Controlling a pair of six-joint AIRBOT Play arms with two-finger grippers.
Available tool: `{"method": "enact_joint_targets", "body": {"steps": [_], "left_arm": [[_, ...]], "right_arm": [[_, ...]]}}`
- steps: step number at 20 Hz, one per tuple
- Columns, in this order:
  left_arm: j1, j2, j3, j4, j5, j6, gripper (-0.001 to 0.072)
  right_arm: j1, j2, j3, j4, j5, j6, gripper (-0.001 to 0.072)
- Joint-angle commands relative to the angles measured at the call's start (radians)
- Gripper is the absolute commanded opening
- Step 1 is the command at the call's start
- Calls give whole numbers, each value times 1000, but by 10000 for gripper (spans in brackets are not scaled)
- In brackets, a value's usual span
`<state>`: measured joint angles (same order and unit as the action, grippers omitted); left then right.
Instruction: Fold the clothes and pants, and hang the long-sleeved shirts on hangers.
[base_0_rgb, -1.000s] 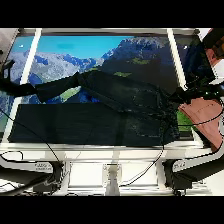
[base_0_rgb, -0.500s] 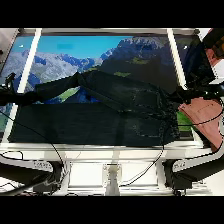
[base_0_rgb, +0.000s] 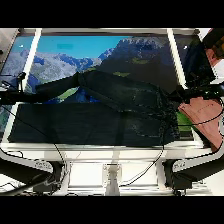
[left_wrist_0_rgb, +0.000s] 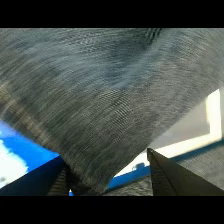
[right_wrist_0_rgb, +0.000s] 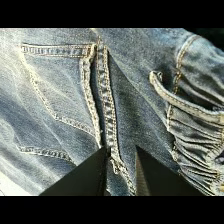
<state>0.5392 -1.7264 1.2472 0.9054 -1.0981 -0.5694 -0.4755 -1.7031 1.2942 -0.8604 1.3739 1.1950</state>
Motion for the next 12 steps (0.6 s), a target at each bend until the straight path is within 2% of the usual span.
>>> {"method": "enact_joint_targets", "body": {"steps": [1, 2, 3, 5, 7, 9, 12], "left_arm": [[-19, -2, 1, -10, -28, 76, 239], [-19, -2, 2, -10, -28, 76, 91], [-19, 0, 4, -20, -29, 76, 24], [-19, 15, 9, -69, -29, 76, 24], [-19, 46, 40, -103, -34, 20, 23], [-15, 87, 102, -102, -59, -118, 21], [3, 136, 250, -103, -195, -332, 20]], "right_arm": [[0, 1, 0, 21, 1, 1, 200], [0, 1, 0, 28, 1, 1, 201], [0, 1, 0, 33, 3, 1, 200], [0, 1, 0, 37, 3, 1, 201], [0, 1, 0, 37, 3, 1, 201], [0, 1, 0, 37, 3, 0, 202], [0, 1, 0, 37, 3, 0, 201]]}}
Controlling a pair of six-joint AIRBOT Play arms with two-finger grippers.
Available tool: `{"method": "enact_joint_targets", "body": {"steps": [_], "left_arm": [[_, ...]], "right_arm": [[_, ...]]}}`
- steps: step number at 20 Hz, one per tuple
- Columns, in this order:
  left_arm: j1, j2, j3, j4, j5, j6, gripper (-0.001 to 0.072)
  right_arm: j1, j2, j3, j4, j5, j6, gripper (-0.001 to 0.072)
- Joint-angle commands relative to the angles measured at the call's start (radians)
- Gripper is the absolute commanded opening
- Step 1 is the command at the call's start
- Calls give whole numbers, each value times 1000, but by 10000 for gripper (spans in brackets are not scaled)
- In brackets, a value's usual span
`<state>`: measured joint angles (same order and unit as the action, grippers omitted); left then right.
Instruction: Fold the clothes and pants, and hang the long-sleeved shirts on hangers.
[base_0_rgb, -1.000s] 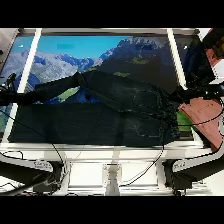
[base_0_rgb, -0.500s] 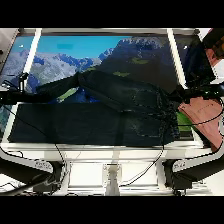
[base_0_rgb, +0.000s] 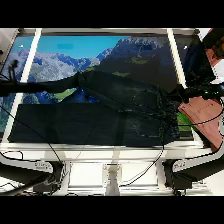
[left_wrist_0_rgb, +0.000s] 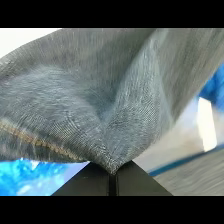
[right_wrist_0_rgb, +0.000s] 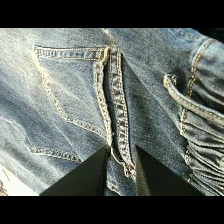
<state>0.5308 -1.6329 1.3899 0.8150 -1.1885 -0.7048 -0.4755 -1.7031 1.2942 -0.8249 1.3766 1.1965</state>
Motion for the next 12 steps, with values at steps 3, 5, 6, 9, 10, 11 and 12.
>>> {"method": "enact_joint_targets", "body": {"steps": [3, 5, 6, 9, 10, 11, 12], "left_arm": [[42, 55, 268, 17, -315, -299, 19], [58, 56, 342, 187, -465, -329, 18], [64, 56, 356, 337, -501, -336, 17], [66, 31, 356, 690, -395, -336, 20], [66, 11, 356, 722, -341, -336, 20], [65, -11, 356, 718, -296, -336, 20], [63, -37, 356, 718, -250, -336, 20]], "right_arm": [[0, 1, 0, 2, 1, -2, 201], [0, 1, 0, 2, 18, -2, 201], [0, 1, 0, 2, 33, -2, 201], [0, 1, 0, 2, 83, -1, 201], [0, 1, 0, 2, 95, -1, 201], [0, 1, 0, 2, 103, 0, 201], [0, 1, 0, 3, 106, 1, 201]]}}
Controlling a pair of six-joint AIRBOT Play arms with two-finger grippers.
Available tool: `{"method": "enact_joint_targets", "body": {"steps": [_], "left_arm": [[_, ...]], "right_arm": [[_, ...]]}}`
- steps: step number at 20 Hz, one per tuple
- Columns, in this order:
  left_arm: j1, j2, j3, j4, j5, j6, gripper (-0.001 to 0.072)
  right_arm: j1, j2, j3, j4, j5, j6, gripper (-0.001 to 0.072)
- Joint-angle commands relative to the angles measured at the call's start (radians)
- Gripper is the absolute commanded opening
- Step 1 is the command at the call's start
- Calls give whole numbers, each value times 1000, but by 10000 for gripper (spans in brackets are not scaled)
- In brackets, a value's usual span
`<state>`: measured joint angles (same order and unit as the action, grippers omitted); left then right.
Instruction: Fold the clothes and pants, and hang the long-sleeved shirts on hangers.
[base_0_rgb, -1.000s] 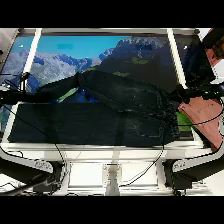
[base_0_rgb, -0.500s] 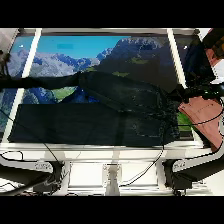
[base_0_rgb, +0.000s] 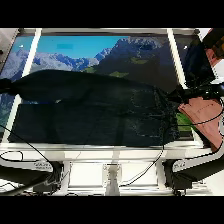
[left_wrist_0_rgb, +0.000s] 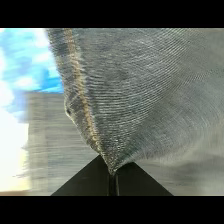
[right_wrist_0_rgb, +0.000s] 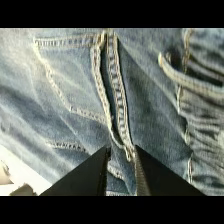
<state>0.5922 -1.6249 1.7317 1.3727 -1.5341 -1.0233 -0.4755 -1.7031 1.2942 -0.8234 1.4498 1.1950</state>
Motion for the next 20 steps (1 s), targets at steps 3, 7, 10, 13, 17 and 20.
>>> {"method": "enact_joint_targets", "body": {"steps": [3, 7, 10, 13, 17, 20], "left_arm": [[-8, -119, 14, 168, 220, -17, 21], [-24, -200, 14, 168, 317, -17, 22], [-24, -244, 14, 167, 358, -17, 172], [-23, -253, 14, 169, 397, -57, 689], [-4, -245, 14, 190, 410, -221, 536], [27, -245, 14, 190, 354, -219, 538]], "right_arm": [[0, 1, 0, 2, 24, 21, 201], [0, 1, 0, 1, 23, 20, 201], [0, 1, 0, 1, 23, 20, 201], [0, 1, 0, 1, 21, 20, 201], [0, 1, 0, 1, 20, 20, 201], [0, 1, 0, 1, 20, 20, 201]]}}
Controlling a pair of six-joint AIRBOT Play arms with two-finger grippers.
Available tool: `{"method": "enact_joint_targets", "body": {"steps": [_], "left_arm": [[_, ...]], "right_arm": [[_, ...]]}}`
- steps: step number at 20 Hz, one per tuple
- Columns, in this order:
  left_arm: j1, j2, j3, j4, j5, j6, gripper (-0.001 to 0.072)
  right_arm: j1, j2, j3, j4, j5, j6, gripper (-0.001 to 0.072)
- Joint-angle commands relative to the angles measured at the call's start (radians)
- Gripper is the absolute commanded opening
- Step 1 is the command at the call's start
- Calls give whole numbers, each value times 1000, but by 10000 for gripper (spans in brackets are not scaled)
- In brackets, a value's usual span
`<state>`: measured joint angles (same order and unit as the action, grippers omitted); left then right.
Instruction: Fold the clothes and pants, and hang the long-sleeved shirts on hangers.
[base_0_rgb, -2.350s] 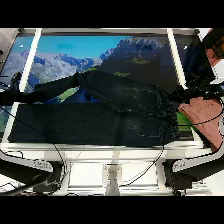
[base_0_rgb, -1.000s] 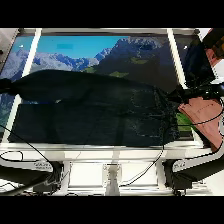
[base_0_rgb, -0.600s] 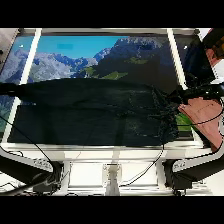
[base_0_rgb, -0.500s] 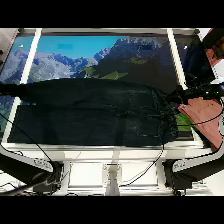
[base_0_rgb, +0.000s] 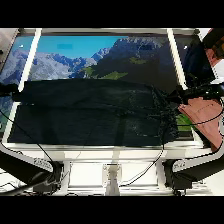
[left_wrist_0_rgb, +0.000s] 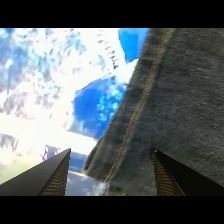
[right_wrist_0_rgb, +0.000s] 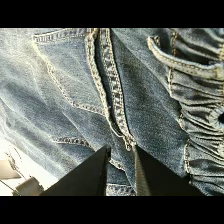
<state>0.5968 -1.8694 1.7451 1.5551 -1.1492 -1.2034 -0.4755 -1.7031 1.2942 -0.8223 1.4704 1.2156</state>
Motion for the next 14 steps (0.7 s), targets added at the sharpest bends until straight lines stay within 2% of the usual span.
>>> {"method": "enact_joint_targets", "body": {"steps": [1, 3, 7, 9, 13, 14], "left_arm": [[37, -1, 1, -1, -45, -39, 538], [80, -1, 1, -102, -75, -17, 538], [208, -20, 1, -423, -161, 188, 538], [250, -27, 1, -444, -201, 283, 538], [278, -37, 1, -449, -203, 388, 538], [274, -45, 0, -454, -192, 391, 539]], "right_arm": [[0, 1, 0, 0, -1, 0, 201], [0, 1, 0, 0, -4, 0, 201], [0, 1, 0, 1, -4, 0, 201], [0, 1, 0, 12, -4, 0, 200], [0, 1, 0, 14, -5, 0, 201], [0, 1, 0, 14, -5, 0, 200]]}}
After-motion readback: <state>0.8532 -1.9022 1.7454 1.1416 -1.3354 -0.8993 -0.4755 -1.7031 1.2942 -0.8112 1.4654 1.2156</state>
